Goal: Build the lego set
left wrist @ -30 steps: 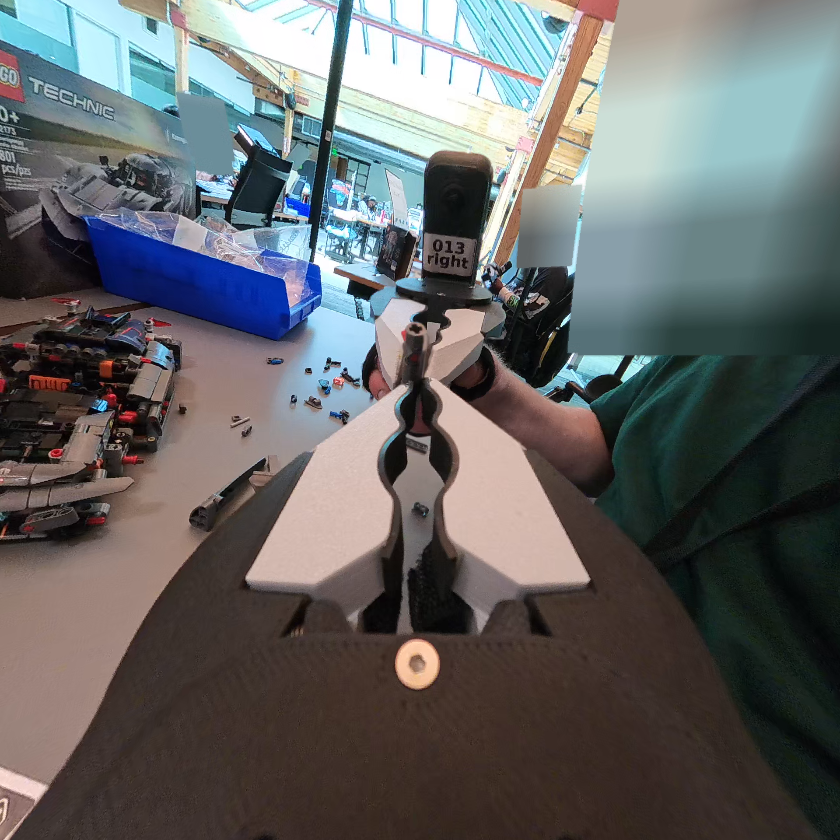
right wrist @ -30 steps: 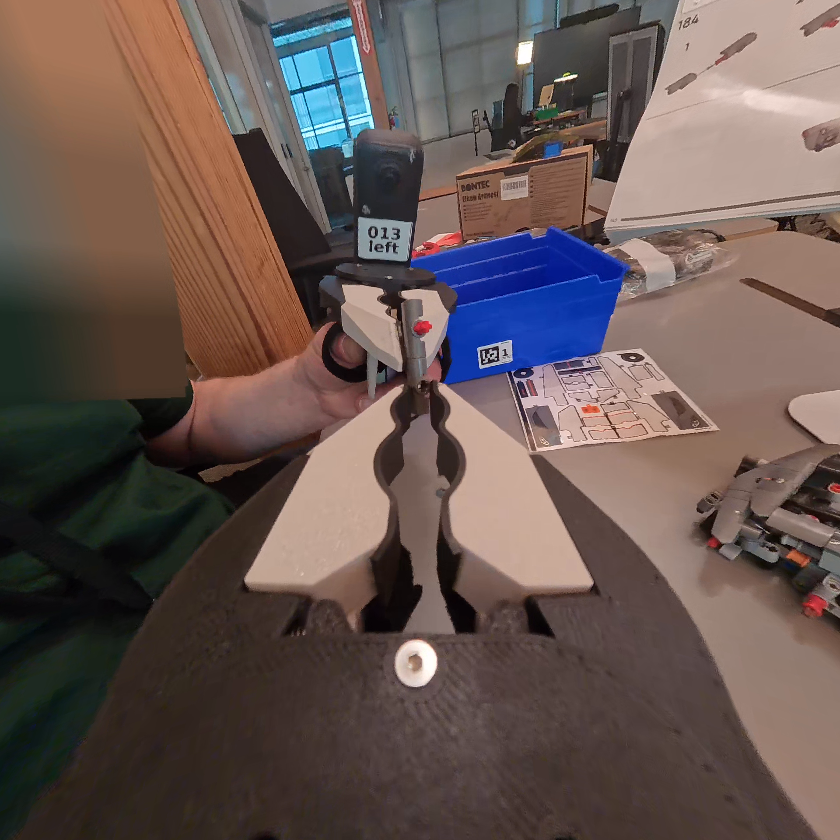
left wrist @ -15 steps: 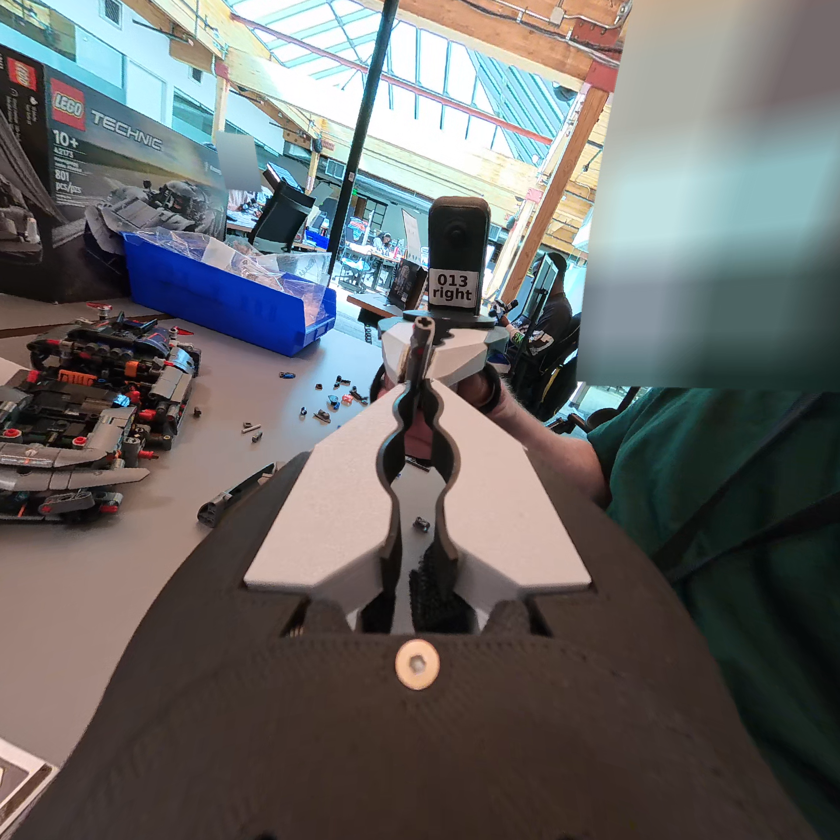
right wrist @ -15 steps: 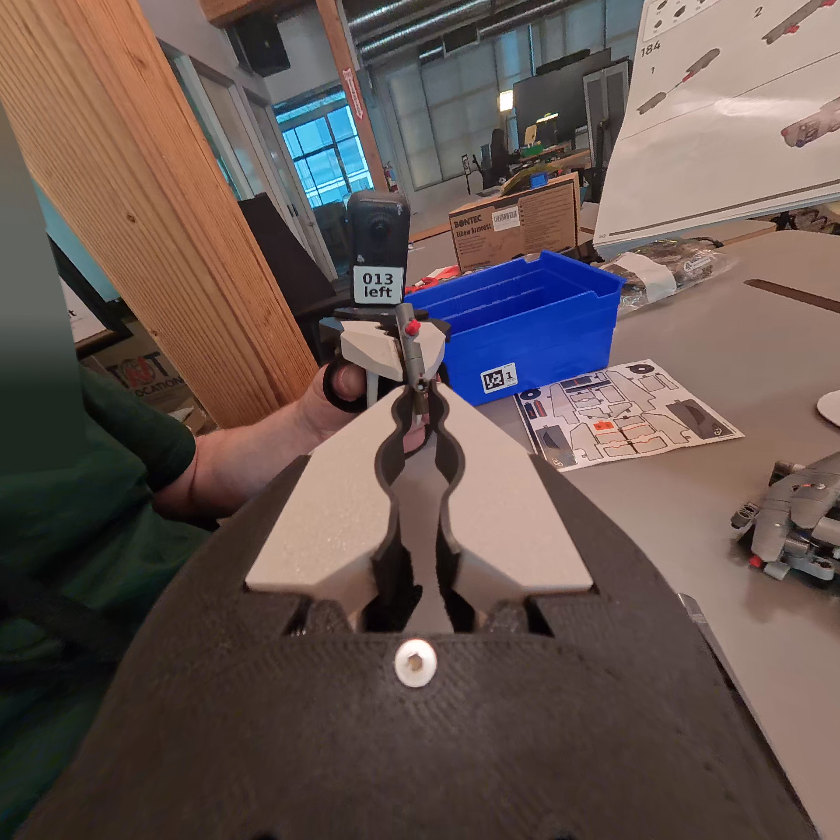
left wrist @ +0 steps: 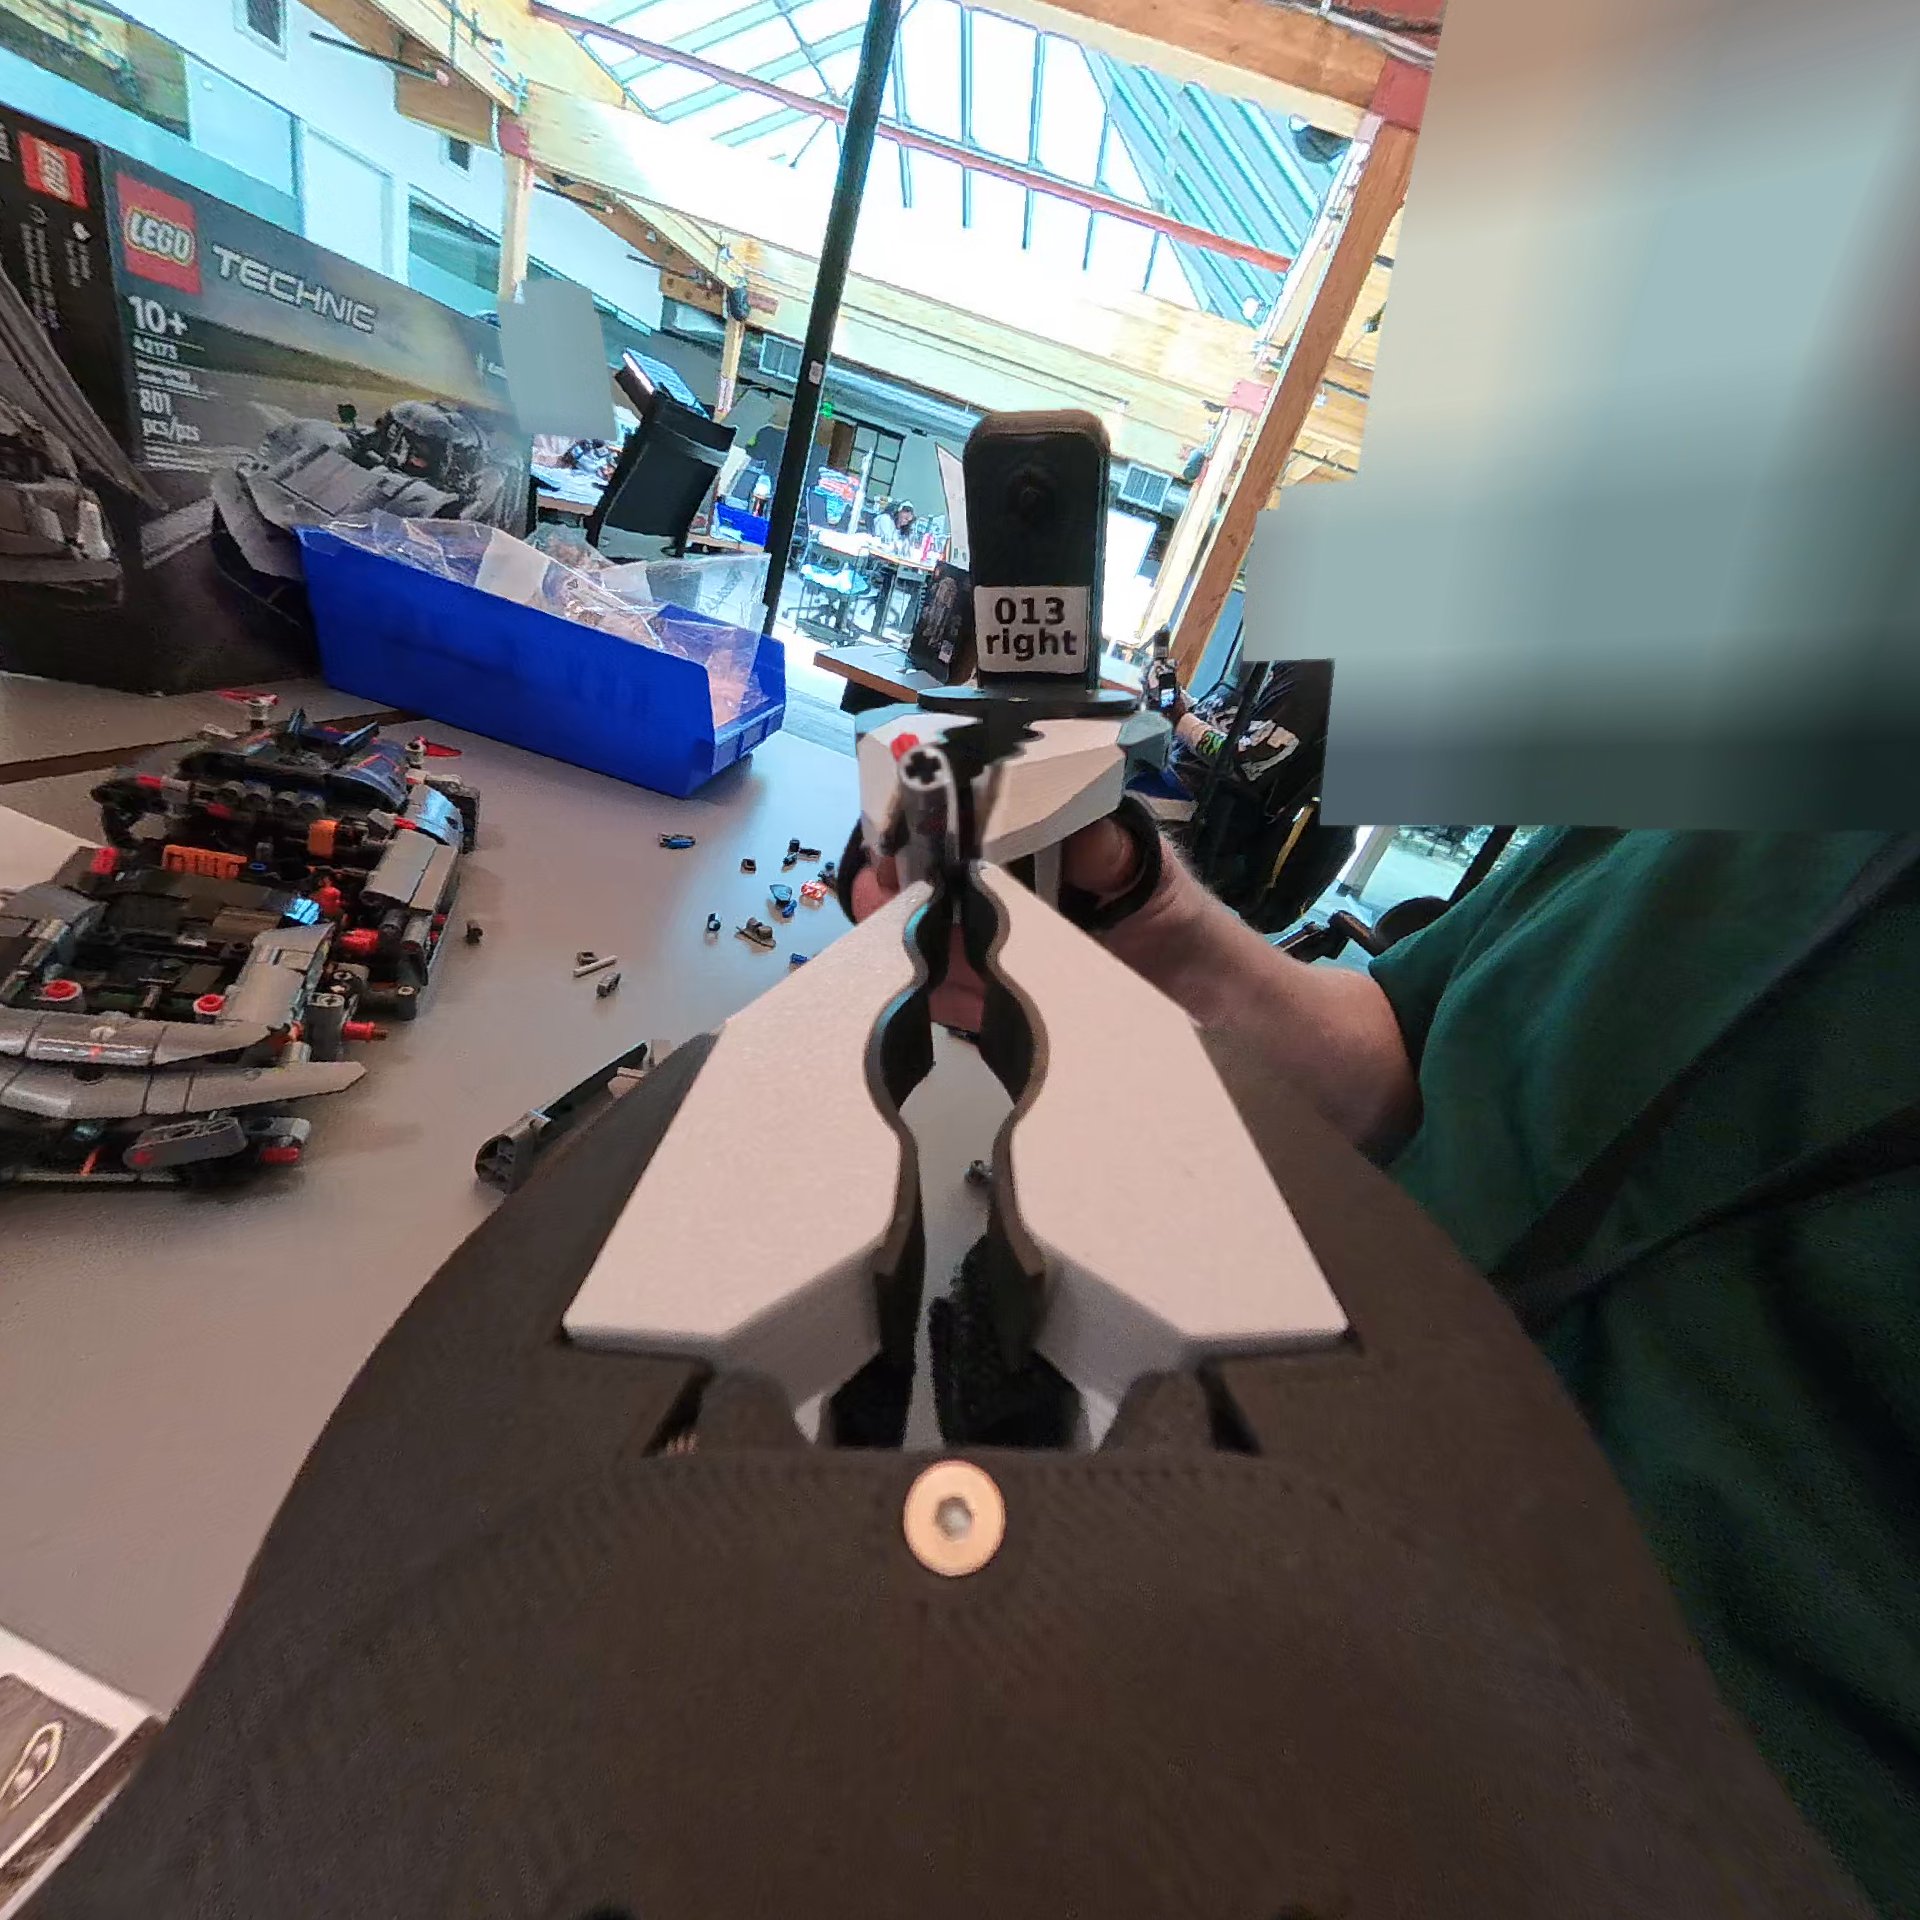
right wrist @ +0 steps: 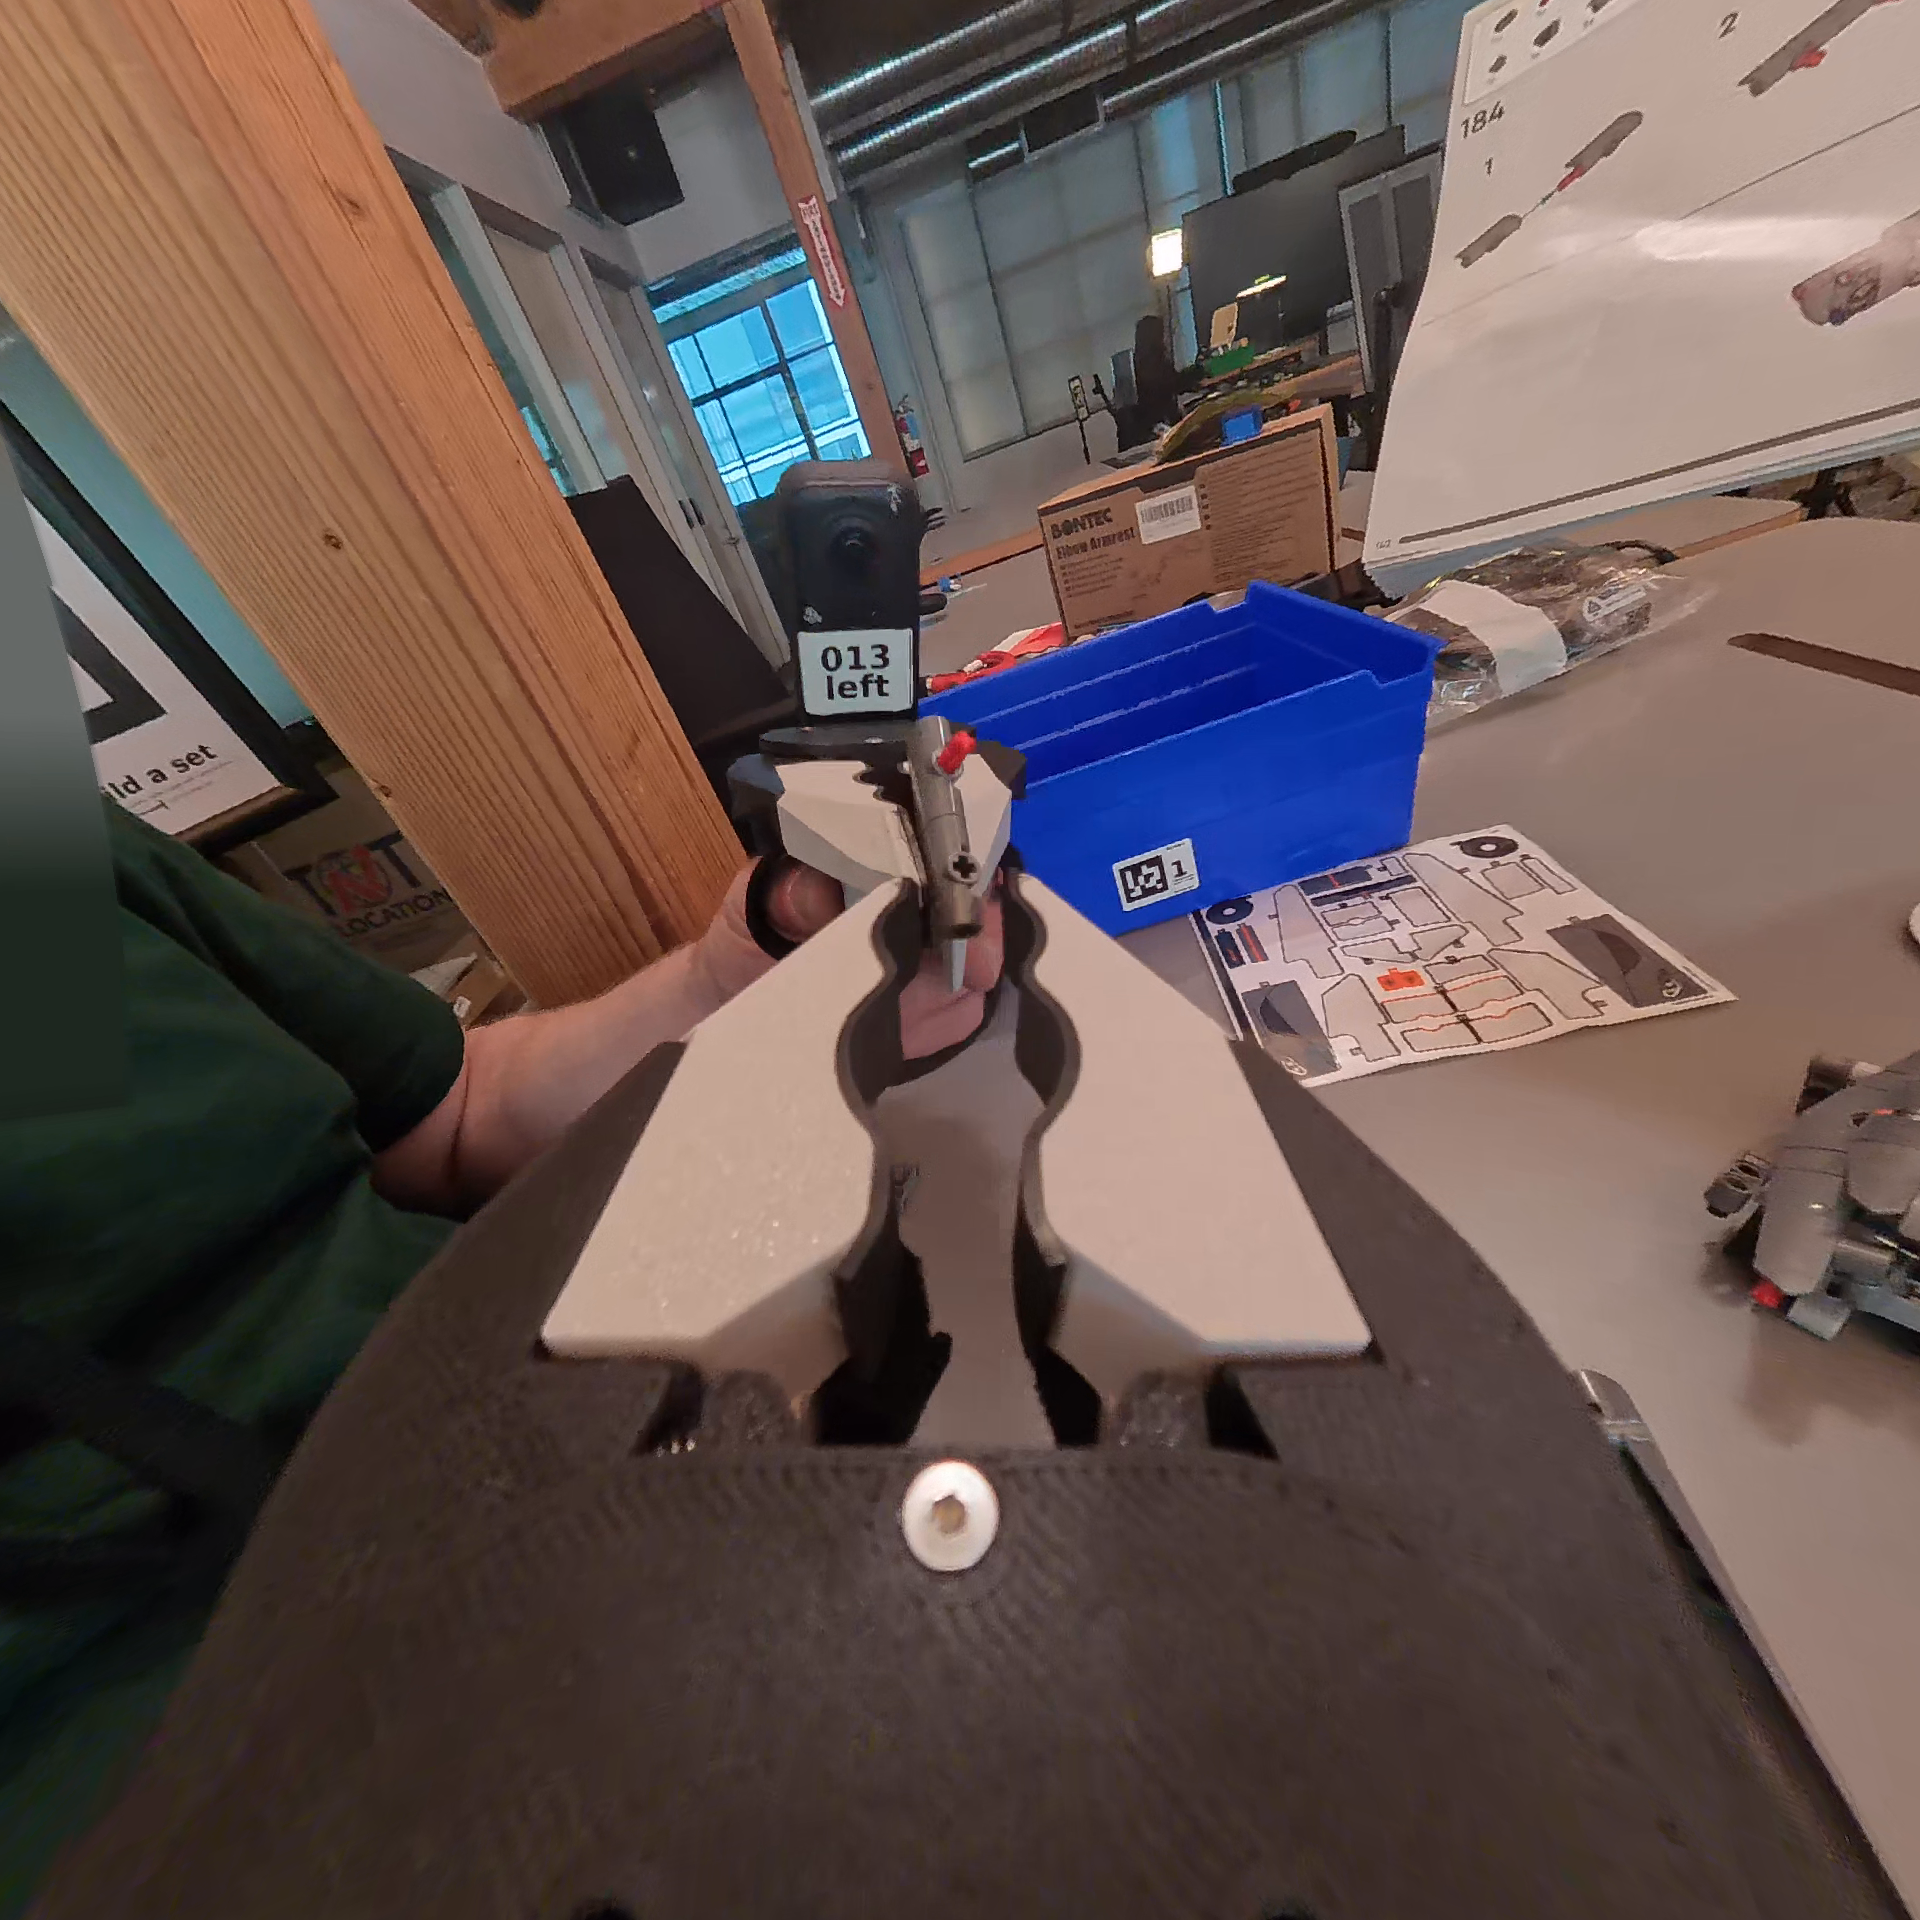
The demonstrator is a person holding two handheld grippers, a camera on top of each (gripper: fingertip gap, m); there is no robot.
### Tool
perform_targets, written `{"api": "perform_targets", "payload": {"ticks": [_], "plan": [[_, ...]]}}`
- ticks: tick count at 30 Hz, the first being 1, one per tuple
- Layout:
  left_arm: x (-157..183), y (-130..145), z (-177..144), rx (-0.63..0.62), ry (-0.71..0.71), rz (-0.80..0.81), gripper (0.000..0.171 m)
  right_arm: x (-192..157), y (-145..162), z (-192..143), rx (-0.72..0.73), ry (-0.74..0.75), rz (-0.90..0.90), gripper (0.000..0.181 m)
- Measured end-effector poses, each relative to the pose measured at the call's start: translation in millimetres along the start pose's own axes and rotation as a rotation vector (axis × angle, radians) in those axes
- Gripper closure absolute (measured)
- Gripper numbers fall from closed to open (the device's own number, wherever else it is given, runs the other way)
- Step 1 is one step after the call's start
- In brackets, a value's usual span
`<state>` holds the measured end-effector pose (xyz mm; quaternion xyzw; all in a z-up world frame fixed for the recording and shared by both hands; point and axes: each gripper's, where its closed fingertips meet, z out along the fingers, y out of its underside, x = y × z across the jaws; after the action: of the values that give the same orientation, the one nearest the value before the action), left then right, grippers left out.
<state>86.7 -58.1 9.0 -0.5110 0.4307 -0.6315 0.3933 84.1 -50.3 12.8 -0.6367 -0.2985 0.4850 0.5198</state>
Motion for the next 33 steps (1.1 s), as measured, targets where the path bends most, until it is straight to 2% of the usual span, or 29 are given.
{"api": "perform_targets", "payload": {"ticks": [3,6,9,14,19,23,29,33], "plan": [[-5.0,-1.1,-7.0,-0.025,-0.051,0.021,0.171,8.6,15.7,-4.5,-0.098,0.014,-0.029,0.168],[-15.4,7.3,-15.9,-0.091,-0.139,0.043,0.171,21.1,65.4,-4.4,-0.362,0.034,-0.089,0.174],[-16.4,16.9,-19.2,-0.121,-0.155,0.019,0.171,38.7,107.4,1.3,-0.568,0.100,-0.165,0.171],[-15.5,22.2,-27.6,-0.129,-0.173,0.004,0.171,55.2,142.9,14.3,-0.773,0.160,-0.265,0.168],[-14.3,27.1,-32.7,-0.129,-0.170,-0.009,0.171,62.3,155.2,21.7,-0.864,0.190,-0.329,0.170],[-14.8,30.0,-33.8,-0.134,-0.171,-0.010,0.171,61.4,163.6,25.3,-0.895,0.169,-0.305,0.173],[-17.9,32.7,-35.6,-0.122,-0.171,-0.034,0.171,58.5,164.3,29.1,-0.882,0.139,-0.282,0.181],[-18.3,35.1,-35.0,-0.127,-0.174,-0.031,0.171,56.8,148.0,20.8,-0.800,0.152,-0.290,0.181]]}}
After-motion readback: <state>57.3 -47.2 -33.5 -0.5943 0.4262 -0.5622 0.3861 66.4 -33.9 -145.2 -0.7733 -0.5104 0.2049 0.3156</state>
